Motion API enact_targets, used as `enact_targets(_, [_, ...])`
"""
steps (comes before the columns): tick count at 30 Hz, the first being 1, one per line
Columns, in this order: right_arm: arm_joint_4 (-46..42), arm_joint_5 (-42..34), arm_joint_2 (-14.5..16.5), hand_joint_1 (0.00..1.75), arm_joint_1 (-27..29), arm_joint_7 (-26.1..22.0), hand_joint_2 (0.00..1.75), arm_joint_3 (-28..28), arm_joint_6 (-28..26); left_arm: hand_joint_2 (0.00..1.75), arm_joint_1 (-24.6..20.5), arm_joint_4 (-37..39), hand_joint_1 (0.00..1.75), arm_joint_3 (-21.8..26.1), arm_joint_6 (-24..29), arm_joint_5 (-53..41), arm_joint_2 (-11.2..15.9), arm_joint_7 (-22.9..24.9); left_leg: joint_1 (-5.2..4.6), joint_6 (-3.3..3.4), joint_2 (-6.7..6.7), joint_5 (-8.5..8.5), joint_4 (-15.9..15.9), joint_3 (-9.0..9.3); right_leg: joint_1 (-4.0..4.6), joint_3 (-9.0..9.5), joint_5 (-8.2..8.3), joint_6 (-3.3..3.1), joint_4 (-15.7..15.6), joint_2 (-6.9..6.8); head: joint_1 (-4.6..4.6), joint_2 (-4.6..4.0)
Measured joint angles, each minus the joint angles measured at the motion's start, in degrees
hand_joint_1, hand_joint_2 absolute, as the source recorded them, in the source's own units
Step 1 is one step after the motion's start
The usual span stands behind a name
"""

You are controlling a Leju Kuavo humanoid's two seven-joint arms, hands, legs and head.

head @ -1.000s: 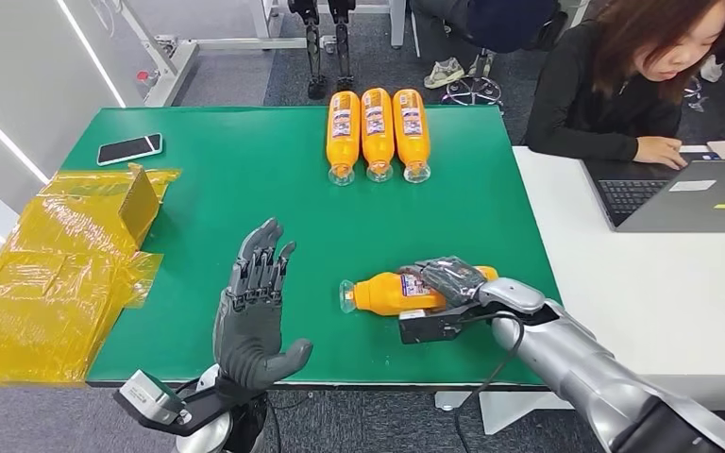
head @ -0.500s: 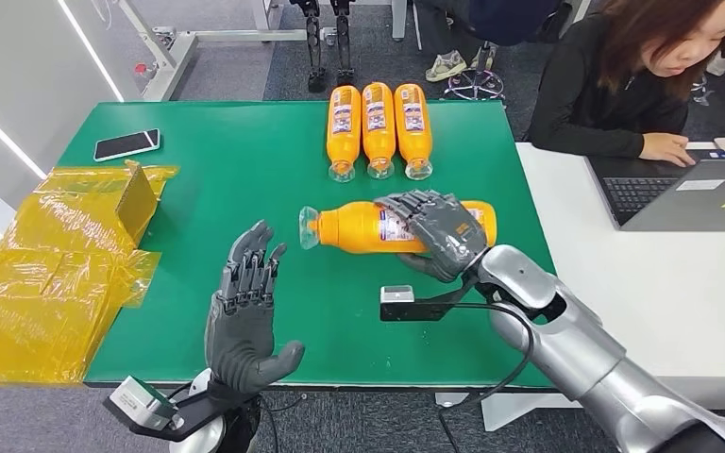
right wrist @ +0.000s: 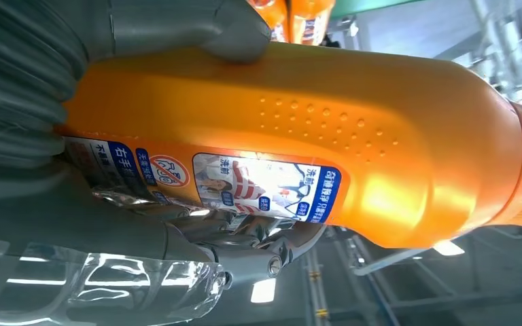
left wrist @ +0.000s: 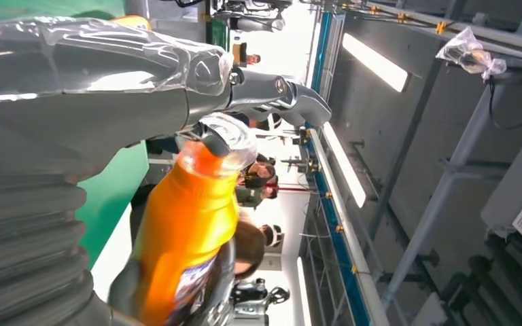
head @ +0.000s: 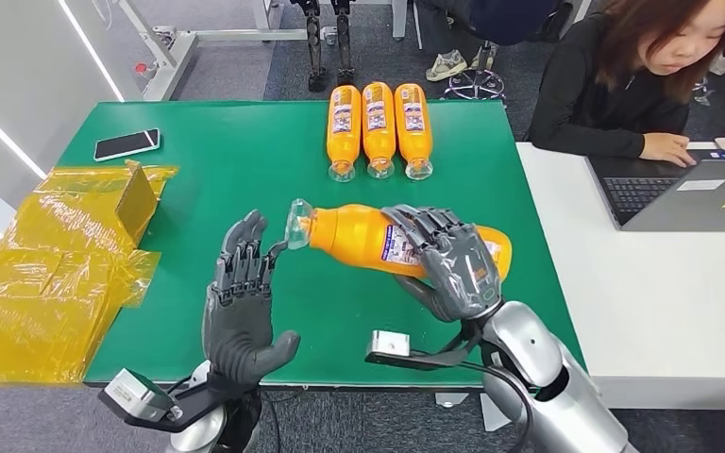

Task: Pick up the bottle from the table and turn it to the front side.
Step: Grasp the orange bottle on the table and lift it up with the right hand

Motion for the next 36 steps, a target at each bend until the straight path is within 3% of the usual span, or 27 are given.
enact_targets(6, [-3.00,-1.50,3.14,1.75,6.08,-0.94,1.75,-3.11,0.25,1.75,-1.93,1.13,0.00,-0.44,-0.26,1.07,-0.46,0.00,0.00,0.00,0.00,0.00,0.00,-0.03,0.00,-0.01,0.00,0.00,0.00,0.00,-0.01,0.00])
enact_targets(12, [-2.31,-6.98,4.83,1.75,10.86,-6.24,1.75,-4.71,-3.39,1.75,-3.18,1.54,0.00,-0.74,-0.66,2.56,-0.86,0.00,-0.01,0.00,-0.03,0.00,0.00,-0.06,0.00,-0.01,-0.02,0.03,-0.01,-0.06,0.00,0.00])
enact_targets(17, [-0.51,-11.25,5.54,1.75,12.89,-10.99,1.75,-4.29,-6.89,1.75,-3.15,2.03,0.00,-0.89,0.18,2.86,-0.76,0.07,-0.01,-0.01,0.02,-0.01,0.00,-0.06,-0.01,-0.03,-0.02,0.03,-0.01,0.00,-0.01,0.00])
enact_targets(21, [-0.15,-10.88,6.87,1.75,13.50,-10.87,1.75,-3.40,-7.69,1.75,-2.91,2.79,0.00,-0.89,0.91,2.76,-0.57,0.09,0.00,-0.01,-0.02,-0.01,0.00,-0.07,-0.01,-0.05,-0.04,0.02,0.00,-0.03,0.00,0.00])
enact_targets(26, [-2.42,-10.34,6.75,1.75,14.83,-9.48,1.75,-4.69,-10.59,1.75,-2.95,4.30,0.00,-0.33,2.22,2.51,-0.13,0.09,-0.01,-0.01,-0.01,-0.01,0.00,-0.06,-0.01,-0.05,-0.04,0.03,0.00,-0.02,-0.02,0.00])
enact_targets(36, [-5.39,-18.13,4.36,1.75,17.94,-14.84,1.75,-7.72,-12.33,1.75,-2.74,5.75,0.00,1.76,0.28,3.19,0.55,0.07,-0.03,0.01,0.00,-0.03,0.00,-0.08,-0.01,-0.05,-0.04,0.04,-0.02,-0.02,-0.02,0.00])
